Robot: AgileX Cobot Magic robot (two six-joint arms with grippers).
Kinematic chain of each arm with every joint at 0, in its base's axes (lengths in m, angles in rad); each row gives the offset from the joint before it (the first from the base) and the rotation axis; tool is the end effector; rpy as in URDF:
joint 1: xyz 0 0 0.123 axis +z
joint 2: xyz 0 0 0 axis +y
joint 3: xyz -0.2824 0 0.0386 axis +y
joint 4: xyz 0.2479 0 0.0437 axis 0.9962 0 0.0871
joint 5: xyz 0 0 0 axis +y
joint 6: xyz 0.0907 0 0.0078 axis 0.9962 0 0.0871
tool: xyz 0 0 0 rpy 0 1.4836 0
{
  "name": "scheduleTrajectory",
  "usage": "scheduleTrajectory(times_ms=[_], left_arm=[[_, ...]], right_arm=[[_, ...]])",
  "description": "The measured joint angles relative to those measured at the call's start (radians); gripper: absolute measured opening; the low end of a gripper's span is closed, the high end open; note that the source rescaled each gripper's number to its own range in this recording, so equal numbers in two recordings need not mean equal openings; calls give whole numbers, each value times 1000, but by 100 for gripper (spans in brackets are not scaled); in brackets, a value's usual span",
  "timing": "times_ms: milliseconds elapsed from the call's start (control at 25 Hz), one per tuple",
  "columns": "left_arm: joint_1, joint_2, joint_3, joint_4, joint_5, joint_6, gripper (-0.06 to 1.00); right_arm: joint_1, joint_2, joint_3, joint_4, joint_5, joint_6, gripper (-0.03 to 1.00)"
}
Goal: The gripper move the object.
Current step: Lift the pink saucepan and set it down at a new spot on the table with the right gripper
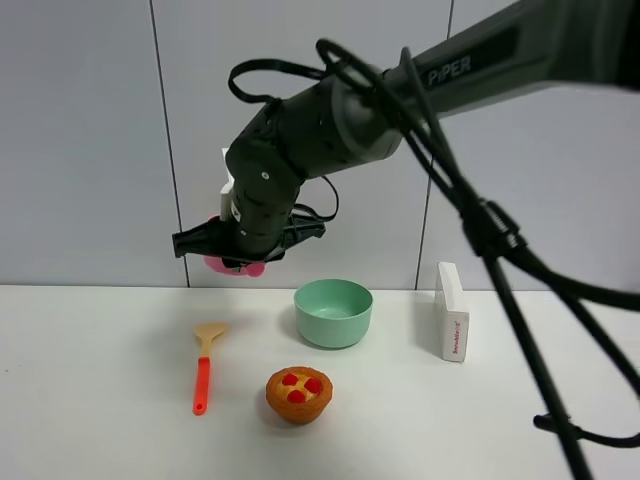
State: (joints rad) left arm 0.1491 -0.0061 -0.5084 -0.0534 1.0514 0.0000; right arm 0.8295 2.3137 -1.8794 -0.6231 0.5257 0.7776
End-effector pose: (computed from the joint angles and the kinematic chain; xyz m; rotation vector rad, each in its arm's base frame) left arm -0.0058 -0.0051 0.2803 -0.1478 2.0141 0.0310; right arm 0.3736 0.3685 0.1785 -0.5570 2.2541 0.1801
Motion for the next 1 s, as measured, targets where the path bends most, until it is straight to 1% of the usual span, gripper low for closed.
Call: scheduleTrajectory(times_ms=[120, 240, 360, 440, 600, 800, 1000], left_arm=[[0, 0, 0, 0, 0, 0, 100], [0, 0, 0, 0, 0, 0, 100], [0, 0, 0, 0, 0, 0, 100], [0, 0, 0, 0, 0, 0, 100], [0, 0, 0, 0, 0, 0, 100], [0, 0, 0, 0, 0, 0, 100], [0, 0, 0, 0, 0, 0, 100]], right_arm=[[0, 60, -68, -8, 26, 33, 0], [0, 106, -120, -37, 63, 128, 0], [0, 133, -130, -60, 77, 212, 0], [0, 142, -131, -71, 79, 245, 0], [-1, 143, -131, -102, 73, 266, 0], [-6, 164, -133, -109, 68, 269, 0], [-6, 199, -133, -111, 39, 269, 0]])
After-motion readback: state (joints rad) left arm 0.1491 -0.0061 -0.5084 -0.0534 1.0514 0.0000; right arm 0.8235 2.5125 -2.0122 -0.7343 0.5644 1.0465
